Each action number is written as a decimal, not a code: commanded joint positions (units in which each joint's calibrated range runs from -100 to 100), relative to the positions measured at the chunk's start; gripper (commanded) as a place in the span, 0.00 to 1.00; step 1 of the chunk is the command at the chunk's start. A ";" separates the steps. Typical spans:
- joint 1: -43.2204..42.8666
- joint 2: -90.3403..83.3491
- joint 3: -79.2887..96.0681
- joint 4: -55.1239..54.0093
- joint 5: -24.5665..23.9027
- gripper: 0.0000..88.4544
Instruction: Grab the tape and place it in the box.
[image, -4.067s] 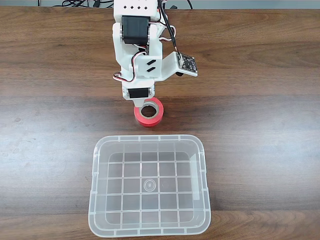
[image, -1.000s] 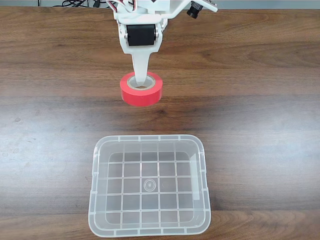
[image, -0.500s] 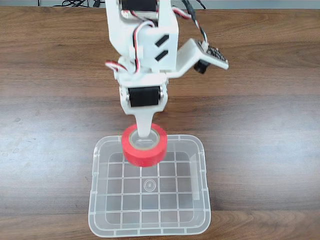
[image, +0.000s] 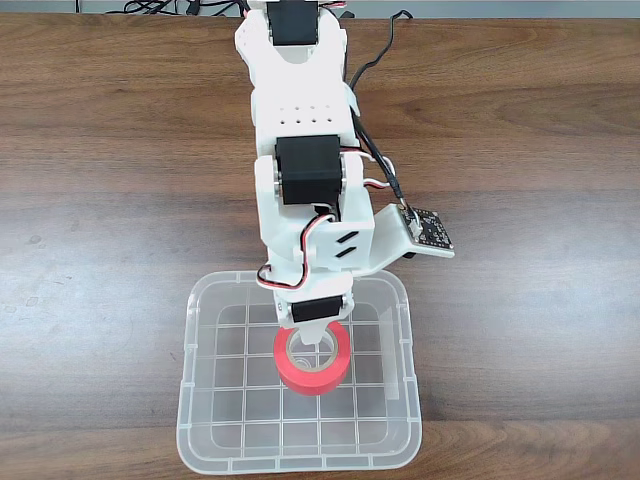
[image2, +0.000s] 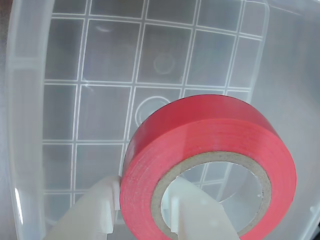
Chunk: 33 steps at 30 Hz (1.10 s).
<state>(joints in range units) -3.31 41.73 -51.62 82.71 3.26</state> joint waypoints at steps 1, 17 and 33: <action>0.23 -1.91 -6.59 -0.61 -0.20 0.08; 0.60 -2.15 -6.76 0.25 -0.20 0.21; 0.75 -10.04 -6.85 8.30 -2.42 0.04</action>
<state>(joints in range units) -3.31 42.40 -53.79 86.86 1.64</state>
